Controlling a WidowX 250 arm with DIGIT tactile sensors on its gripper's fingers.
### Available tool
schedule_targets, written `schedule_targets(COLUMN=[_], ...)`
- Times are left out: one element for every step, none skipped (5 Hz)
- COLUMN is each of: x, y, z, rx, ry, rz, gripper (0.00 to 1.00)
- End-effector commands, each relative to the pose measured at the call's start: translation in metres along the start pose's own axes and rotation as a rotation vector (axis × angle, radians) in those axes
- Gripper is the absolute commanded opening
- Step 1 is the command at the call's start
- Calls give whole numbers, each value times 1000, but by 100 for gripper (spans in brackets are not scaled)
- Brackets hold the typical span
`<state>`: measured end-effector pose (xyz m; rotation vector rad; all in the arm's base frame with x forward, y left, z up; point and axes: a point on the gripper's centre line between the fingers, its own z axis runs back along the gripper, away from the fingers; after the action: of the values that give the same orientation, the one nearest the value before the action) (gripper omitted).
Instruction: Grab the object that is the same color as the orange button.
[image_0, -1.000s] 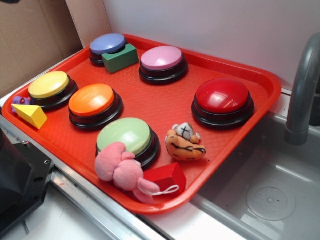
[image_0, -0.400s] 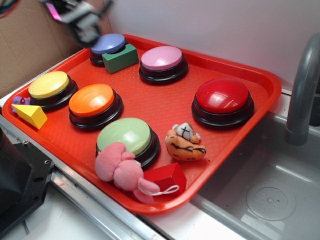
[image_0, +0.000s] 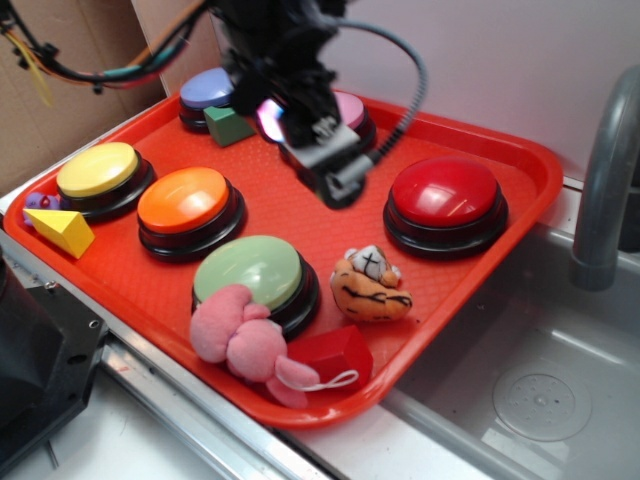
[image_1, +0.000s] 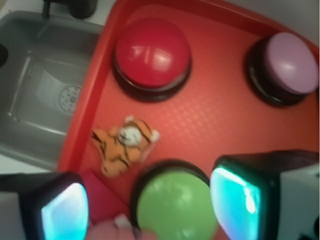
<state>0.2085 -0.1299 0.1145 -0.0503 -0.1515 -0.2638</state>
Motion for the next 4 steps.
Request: schedule_targets(x=[-5, -9, -6, 0], y=[-12, -12, -10, -7], z=[-45, -59, -74, -79], rx=[-68, -78, -65, -76], ry=[12, -16, 1, -36], rz=[44, 81, 51, 16], gripper=[100, 100, 100, 100])
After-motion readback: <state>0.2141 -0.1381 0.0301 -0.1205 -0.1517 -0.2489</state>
